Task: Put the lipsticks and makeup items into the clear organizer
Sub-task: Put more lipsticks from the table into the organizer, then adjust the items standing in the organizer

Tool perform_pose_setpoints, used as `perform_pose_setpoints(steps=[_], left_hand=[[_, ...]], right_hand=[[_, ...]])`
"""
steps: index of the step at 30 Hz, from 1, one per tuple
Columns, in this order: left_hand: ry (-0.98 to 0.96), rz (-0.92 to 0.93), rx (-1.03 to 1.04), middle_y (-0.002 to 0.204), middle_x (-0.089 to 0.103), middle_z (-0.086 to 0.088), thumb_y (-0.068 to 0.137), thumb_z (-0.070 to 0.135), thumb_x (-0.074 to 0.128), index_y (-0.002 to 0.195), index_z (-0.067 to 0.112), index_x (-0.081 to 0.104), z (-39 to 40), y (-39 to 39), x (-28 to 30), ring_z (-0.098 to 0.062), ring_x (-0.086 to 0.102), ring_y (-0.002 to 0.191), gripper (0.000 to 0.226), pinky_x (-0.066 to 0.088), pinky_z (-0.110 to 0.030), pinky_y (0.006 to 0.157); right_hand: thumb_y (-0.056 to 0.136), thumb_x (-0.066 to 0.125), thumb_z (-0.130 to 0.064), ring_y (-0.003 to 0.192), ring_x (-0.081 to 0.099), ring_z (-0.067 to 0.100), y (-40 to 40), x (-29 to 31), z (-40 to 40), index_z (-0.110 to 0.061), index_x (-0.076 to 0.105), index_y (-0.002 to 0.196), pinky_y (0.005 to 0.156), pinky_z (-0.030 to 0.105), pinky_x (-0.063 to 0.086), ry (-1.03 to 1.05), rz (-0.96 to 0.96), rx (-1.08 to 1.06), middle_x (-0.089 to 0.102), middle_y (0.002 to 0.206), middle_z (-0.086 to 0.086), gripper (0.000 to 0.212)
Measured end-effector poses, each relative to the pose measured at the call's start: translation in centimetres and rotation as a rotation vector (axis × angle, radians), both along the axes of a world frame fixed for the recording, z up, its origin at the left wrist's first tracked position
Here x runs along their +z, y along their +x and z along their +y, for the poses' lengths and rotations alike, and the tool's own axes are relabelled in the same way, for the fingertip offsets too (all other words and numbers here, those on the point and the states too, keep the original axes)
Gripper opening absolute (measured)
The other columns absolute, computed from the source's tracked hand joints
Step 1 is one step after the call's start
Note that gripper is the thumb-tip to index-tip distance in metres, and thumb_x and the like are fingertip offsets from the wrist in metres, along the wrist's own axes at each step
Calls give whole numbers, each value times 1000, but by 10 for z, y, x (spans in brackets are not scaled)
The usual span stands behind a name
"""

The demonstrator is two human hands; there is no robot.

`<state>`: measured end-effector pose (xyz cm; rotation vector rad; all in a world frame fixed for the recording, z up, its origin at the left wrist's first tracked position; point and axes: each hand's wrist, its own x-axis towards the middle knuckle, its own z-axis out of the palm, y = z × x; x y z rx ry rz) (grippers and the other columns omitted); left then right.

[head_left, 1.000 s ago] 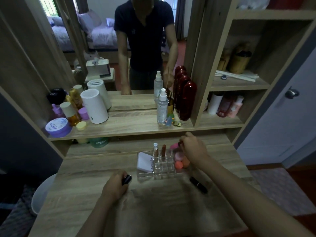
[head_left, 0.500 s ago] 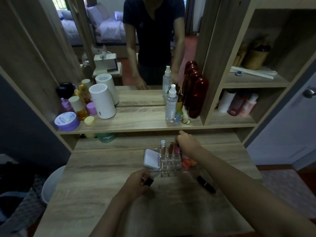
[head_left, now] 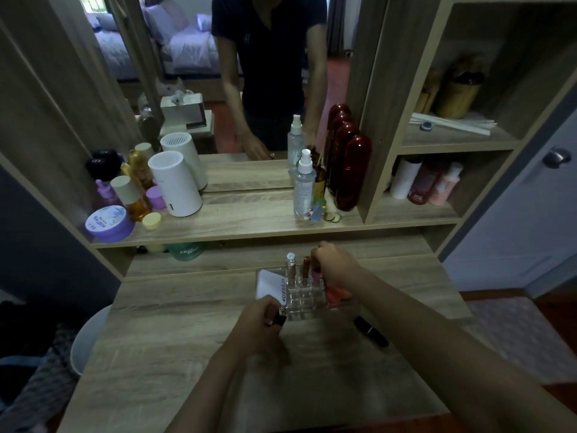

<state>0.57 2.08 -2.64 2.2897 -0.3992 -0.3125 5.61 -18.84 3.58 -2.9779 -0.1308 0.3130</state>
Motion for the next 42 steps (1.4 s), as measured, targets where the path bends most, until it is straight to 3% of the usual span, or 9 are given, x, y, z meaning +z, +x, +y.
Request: perform_pose_setpoints(steps=[4, 7, 13, 16, 22, 27, 36, 39, 42], left_hand=[[-13, 34, -12, 70, 57, 5, 70, 2, 67, 81, 13, 55, -5, 0, 3, -20, 54, 69, 19, 44, -29, 62], [-26, 30, 6, 74, 60, -3, 69, 0, 69, 79, 16, 54, -7, 2, 5, -23, 57, 71, 25, 51, -36, 67], [-55, 62, -10, 71, 58, 7, 67, -1, 71, 73, 27, 51, -11, 3, 10, -21, 59, 73, 35, 52, -35, 69], [-68, 23, -5, 71, 59, 6, 66, -2, 73, 80, 19, 54, -15, 5, 15, -18, 56, 68, 31, 40, -12, 56], [-154, -11, 36, 70, 60, 11, 66, -1, 73, 74, 30, 53, -20, 7, 25, -1, 53, 60, 38, 42, -10, 53], [-253, -19, 148, 92, 68, -9, 68, -3, 72, 83, 16, 59, -20, 11, 28, -22, 64, 78, 27, 52, -31, 68], [-252, -106, 288, 76, 63, 12, 72, 4, 74, 89, 12, 64, -32, 19, 28, 14, 54, 68, 21, 45, 0, 58], [-248, -149, 306, 78, 65, 6, 72, 0, 73, 90, 7, 65, -37, 24, 28, 13, 54, 68, 21, 41, 3, 58], [-226, -170, 319, 85, 68, 4, 72, 4, 73, 94, 10, 66, -44, 25, 27, -3, 59, 71, 24, 41, -6, 61]], right_hand=[[87, 62, -9, 110, 57, 29, -4, 9, -9, -11, 61, 120, 87, 37, 48, 1, -20, 7, 54, 121, 12, 33], [90, 58, -8, 112, 59, 30, -12, 26, -21, -11, 60, 123, 90, 38, 49, 52, -109, 8, 58, 122, 12, 33], [95, 55, -24, 76, 60, 17, -66, 40, -78, -12, 63, 93, 65, 30, 48, 133, -386, -147, 64, 89, 5, 15], [96, 52, -31, 78, 61, 18, -100, 16, -97, -16, 63, 91, 68, 27, 46, 134, -110, -267, 61, 83, 0, 19], [81, 66, -38, 103, 65, 23, -140, -41, -85, -17, 62, 106, 82, 31, 51, 56, 312, -276, 69, 111, 5, 32], [84, 58, -25, 106, 64, 24, -148, -56, -69, -15, 61, 105, 80, 29, 50, 72, 215, -325, 68, 113, 6, 24], [87, 60, -15, 100, 67, 19, -127, -14, -58, -14, 73, 103, 82, 24, 51, 180, 153, -223, 73, 108, 6, 21], [85, 65, -12, 81, 65, 12, -109, 11, -36, -9, 73, 91, 65, 13, 46, 315, 7, -160, 74, 96, 4, 11], [89, 64, -14, 86, 62, 13, -86, 24, -11, -10, 72, 98, 78, 24, 53, 391, -130, -155, 72, 101, 6, 14]])
